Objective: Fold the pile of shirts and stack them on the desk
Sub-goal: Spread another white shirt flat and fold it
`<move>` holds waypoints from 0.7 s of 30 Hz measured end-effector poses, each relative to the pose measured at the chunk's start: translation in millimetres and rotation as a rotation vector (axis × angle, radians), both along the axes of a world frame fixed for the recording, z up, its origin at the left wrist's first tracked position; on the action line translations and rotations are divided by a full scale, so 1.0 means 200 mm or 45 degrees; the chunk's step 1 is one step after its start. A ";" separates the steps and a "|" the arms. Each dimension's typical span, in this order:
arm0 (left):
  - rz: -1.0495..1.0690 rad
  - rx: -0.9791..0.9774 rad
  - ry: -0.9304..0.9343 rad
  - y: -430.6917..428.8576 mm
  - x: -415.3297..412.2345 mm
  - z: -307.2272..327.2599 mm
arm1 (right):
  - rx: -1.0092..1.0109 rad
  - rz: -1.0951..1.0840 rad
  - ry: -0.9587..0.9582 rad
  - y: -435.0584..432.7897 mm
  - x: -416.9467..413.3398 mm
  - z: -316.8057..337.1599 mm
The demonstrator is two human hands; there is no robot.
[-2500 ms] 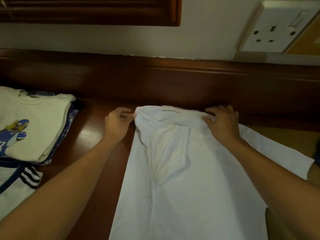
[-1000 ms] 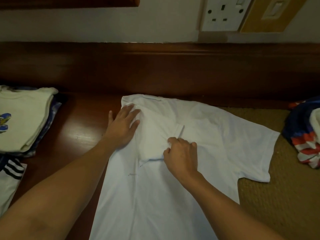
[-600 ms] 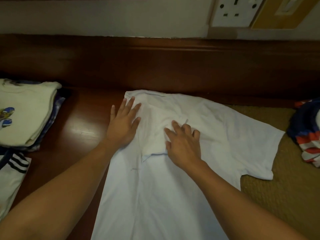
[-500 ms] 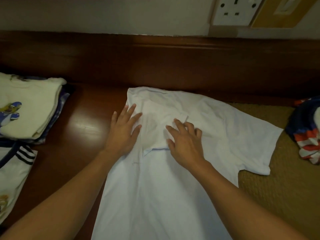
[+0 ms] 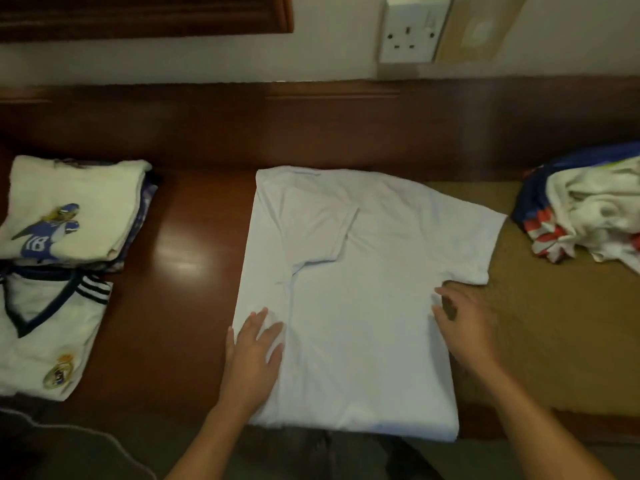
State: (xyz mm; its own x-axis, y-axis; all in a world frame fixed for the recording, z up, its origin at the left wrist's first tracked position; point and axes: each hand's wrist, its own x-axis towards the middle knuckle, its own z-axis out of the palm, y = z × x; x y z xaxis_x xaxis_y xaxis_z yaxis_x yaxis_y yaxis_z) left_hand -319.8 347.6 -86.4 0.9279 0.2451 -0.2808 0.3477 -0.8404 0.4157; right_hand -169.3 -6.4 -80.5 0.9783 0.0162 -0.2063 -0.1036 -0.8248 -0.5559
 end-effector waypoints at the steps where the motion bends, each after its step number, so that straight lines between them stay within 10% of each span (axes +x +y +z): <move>1: -0.008 -0.044 -0.021 0.00 0.02 0.03 | 0.034 -0.039 0.034 -0.02 -0.05 0.02; 8: -0.173 -0.351 -0.100 -0.07 0.27 0.24 | 0.045 -0.290 0.259 -0.08 -0.42 0.16; 21: -1.237 0.138 -0.140 -0.67 1.07 0.44 | 0.118 -0.682 0.337 -0.15 -0.74 0.14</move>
State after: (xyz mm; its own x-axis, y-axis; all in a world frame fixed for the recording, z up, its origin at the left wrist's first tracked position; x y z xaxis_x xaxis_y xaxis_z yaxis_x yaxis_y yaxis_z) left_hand -105.5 213.5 1.4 0.7587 -0.6193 -0.2019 -0.5510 -0.7755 0.3082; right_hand -317.7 -36.0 -53.3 0.7711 -0.4351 -0.4649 -0.6357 -0.5687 -0.5220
